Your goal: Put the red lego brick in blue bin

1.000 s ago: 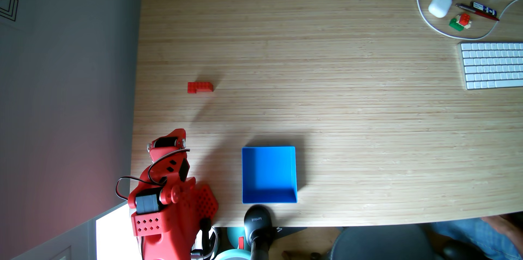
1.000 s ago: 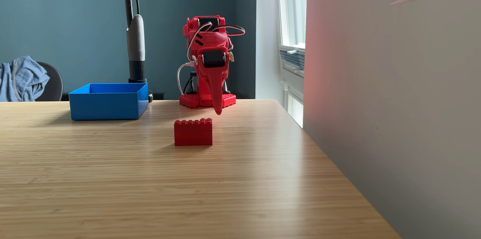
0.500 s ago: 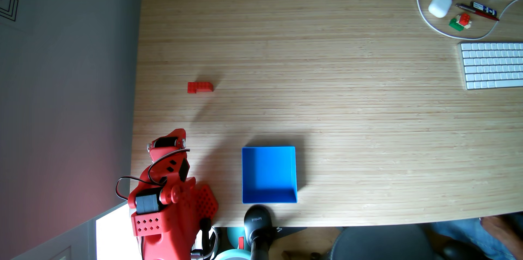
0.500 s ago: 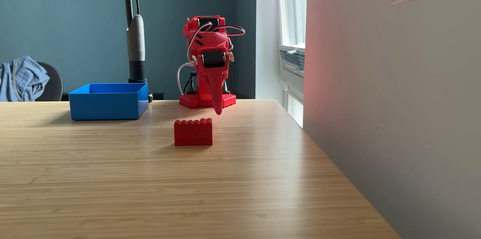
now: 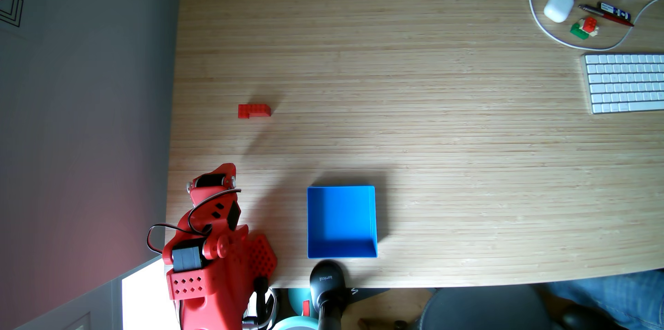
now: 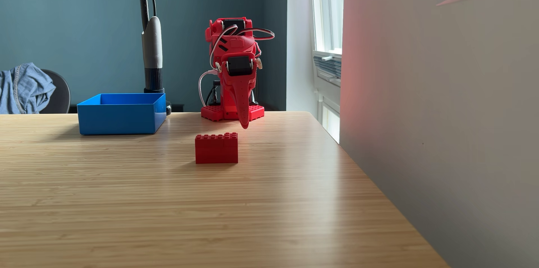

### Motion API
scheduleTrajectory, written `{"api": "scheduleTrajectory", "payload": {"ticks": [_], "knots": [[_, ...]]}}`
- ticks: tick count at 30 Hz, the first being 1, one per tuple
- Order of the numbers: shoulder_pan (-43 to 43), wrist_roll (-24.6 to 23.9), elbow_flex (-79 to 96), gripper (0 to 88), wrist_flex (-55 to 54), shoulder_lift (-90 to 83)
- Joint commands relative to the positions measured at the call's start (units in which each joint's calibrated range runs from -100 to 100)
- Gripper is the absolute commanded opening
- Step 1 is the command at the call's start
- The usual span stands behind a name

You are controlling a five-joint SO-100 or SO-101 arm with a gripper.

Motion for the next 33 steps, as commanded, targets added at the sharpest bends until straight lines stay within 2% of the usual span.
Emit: {"api": "scheduleTrajectory", "payload": {"ticks": [1,19,23,30,33], "knots": [[0.0,-0.4,0.3,0.0,0.0,0.1],[-0.1,-0.3,0.3,0.0,0.0,0.0],[-0.2,-1.9,-0.8,0.0,-0.5,0.1],[-1.1,-3.8,-14.5,0.0,-2.3,1.5],[-1.1,-4.2,-24.1,0.9,-2.2,8.2]]}}
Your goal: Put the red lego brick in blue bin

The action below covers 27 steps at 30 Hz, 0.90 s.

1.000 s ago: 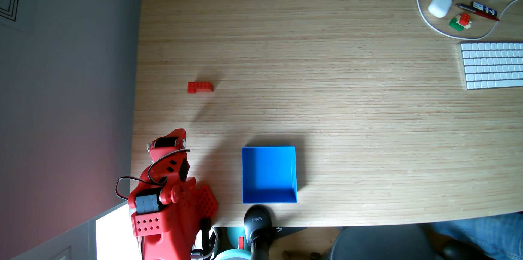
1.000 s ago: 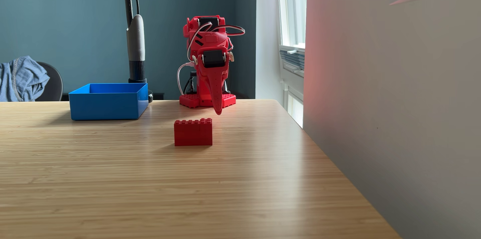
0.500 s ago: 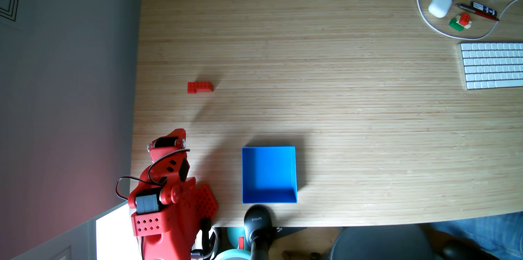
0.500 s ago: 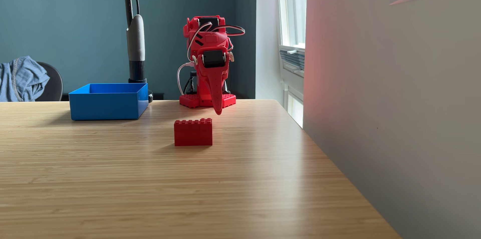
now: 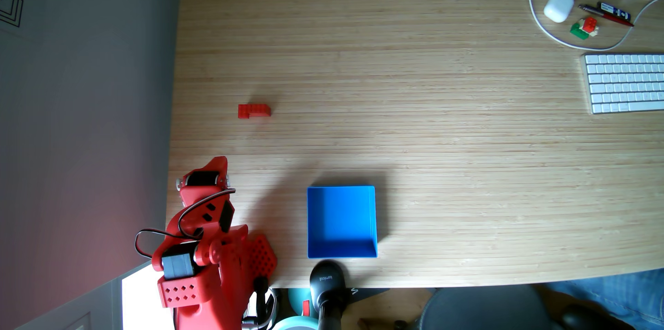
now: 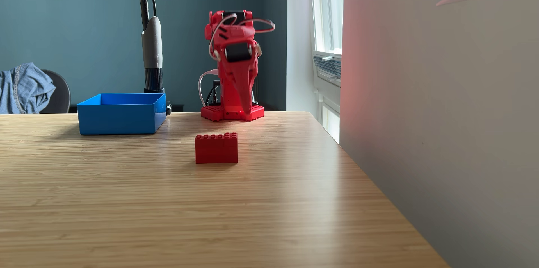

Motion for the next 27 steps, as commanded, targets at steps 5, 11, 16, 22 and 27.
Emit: {"api": "scheduleTrajectory", "payload": {"ticks": [5,11,16,22,27], "knots": [[1.3,-1.1,-29.5,7.8,0.3,23.7],[5.2,-0.9,-44.6,21.8,0.3,43.9],[9.2,-0.6,-54.8,30.1,0.3,57.4],[11.4,0.7,-63.4,30.5,3.6,69.1],[11.8,0.7,-67.9,29.2,5.9,77.0]]}}
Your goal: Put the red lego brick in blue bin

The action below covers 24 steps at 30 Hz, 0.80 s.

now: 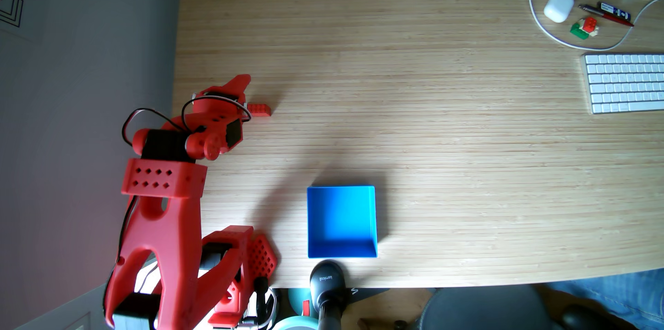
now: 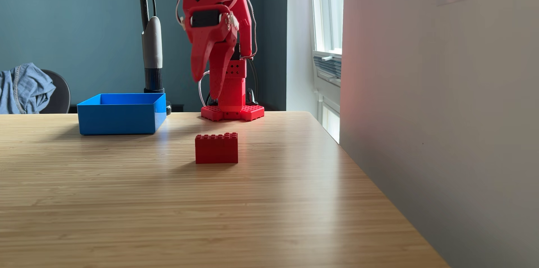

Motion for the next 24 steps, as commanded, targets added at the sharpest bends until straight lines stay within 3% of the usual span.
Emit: {"api": "scheduleTrajectory", "payload": {"ticks": [1,9,24], "knots": [[0.1,-0.1,-7.9,30.0,2.4,4.9],[0.0,-0.3,-15.7,34.8,10.2,15.2],[0.0,-1.2,-21.8,29.8,10.4,25.7]]}}
